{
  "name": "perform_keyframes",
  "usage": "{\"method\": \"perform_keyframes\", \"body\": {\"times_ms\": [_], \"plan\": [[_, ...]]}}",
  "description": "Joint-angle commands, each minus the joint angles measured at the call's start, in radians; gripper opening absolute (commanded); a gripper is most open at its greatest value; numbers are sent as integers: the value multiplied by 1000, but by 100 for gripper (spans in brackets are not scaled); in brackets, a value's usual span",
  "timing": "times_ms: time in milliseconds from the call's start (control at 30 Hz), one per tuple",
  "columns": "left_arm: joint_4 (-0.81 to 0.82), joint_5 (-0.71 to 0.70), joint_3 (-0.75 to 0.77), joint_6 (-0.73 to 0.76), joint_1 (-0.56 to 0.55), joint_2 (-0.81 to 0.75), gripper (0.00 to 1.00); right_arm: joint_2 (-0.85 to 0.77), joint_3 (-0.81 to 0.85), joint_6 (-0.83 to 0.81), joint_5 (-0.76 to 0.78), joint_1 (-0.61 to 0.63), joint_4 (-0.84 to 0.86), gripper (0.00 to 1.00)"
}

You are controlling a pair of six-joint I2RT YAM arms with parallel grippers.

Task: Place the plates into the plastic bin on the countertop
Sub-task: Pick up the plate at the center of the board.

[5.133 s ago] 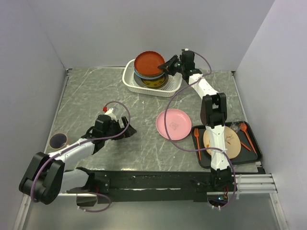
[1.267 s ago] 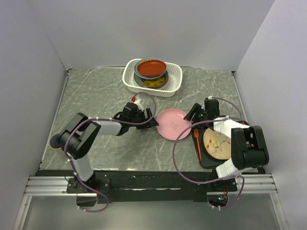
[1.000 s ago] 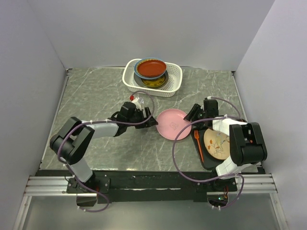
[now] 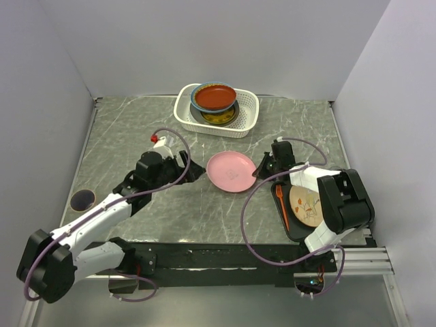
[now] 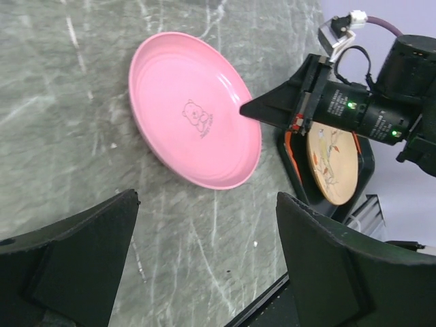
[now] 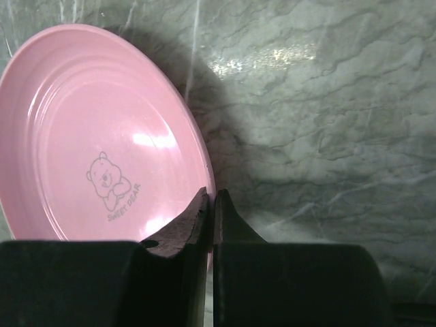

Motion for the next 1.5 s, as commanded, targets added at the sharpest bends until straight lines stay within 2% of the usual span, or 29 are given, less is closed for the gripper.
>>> {"method": "perform_keyframes", "body": {"times_ms": [0,300,567,700,1000,1300,1467], "plan": [[-32,-30,-15,20,17,-35,88,-30,9,30,-11,10,56,0],[-31,1,-1,65,72,13,92,-160,-22,20,38,10,-7,0],[14,87,-40,77,153,59,99,-220,67,-5,96,8,-116,0],[20,99,-74,74,190,50,99,-198,144,-20,93,8,-157,0],[-45,105,-149,88,273,-42,99,-102,268,7,13,8,-123,0],[27,162,-178,77,285,54,99,12,483,-13,22,8,-186,0],[44,159,-208,74,285,51,99,59,586,-10,15,8,-206,0]]}}
